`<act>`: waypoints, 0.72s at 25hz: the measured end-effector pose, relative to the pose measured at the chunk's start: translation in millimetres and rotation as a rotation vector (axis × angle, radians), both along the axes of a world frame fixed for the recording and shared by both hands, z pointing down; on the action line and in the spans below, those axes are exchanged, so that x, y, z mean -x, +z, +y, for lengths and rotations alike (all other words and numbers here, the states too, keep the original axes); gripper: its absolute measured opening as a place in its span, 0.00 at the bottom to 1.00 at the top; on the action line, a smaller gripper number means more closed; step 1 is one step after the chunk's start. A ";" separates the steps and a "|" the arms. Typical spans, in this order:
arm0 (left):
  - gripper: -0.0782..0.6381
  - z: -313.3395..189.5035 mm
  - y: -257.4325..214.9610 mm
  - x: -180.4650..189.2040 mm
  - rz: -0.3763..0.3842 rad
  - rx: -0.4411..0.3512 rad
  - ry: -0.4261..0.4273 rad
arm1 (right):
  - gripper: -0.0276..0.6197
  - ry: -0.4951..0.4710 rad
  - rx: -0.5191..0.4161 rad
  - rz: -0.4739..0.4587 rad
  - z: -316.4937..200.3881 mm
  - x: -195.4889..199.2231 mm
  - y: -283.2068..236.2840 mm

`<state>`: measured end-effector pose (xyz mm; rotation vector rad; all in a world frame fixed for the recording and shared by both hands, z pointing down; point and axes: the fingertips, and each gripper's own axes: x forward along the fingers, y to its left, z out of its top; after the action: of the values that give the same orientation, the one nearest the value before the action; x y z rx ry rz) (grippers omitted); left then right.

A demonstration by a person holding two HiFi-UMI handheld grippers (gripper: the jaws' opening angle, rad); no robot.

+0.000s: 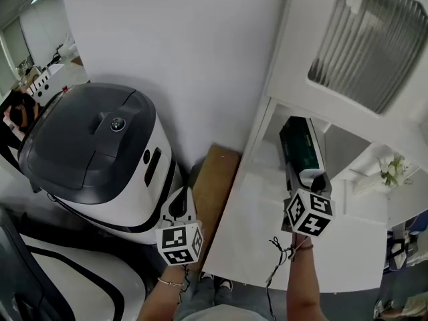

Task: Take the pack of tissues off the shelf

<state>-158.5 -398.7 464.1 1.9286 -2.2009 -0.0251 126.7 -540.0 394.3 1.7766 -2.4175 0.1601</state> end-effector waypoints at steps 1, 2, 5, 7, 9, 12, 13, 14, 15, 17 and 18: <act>0.13 0.3 -1.7 -3.2 0.001 -0.003 0.008 | 0.56 0.001 -0.004 -0.003 5.5 -1.8 -2.2; 0.13 0.5 -3.7 -6.8 0.001 -0.007 0.018 | 0.56 0.003 -0.008 -0.006 11.0 -4.1 -4.4; 0.13 -0.2 -10.2 -19.4 -0.002 -0.018 0.050 | 0.56 0.013 -0.016 -0.018 26.4 -13.5 -11.0; 0.13 -1.5 -14.5 -28.3 -0.005 -0.024 0.073 | 0.56 0.018 -0.020 -0.027 36.9 -21.0 -15.2; 0.13 -3.3 -18.4 -37.8 -0.005 -0.030 0.099 | 0.56 0.022 -0.020 -0.037 48.4 -28.9 -19.0; 0.13 -5.8 -22.9 -52.8 -0.005 -0.036 0.138 | 0.56 0.033 -0.025 -0.045 66.2 -40.6 -23.5; 0.13 -6.9 -24.3 -57.8 -0.006 -0.038 0.152 | 0.56 0.039 -0.027 -0.048 71.7 -44.8 -24.5; 0.13 -8.4 -25.6 -62.7 -0.008 -0.040 0.165 | 0.56 0.045 -0.028 -0.051 76.9 -49.1 -25.3; 0.13 -10.3 -27.0 -67.6 -0.010 -0.042 0.179 | 0.56 0.052 -0.028 -0.055 82.0 -53.8 -26.0; 0.13 -14.4 -29.5 -78.4 -0.012 -0.045 0.208 | 0.56 0.069 -0.028 -0.060 92.3 -64.5 -27.2; 0.13 -16.4 -30.3 -84.2 -0.013 -0.045 0.223 | 0.56 0.077 -0.029 -0.062 97.3 -70.2 -27.9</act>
<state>-74.3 -415.1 433.8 2.1931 -1.9964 -0.0271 196.9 -442.7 366.4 1.9061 -2.4055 0.1918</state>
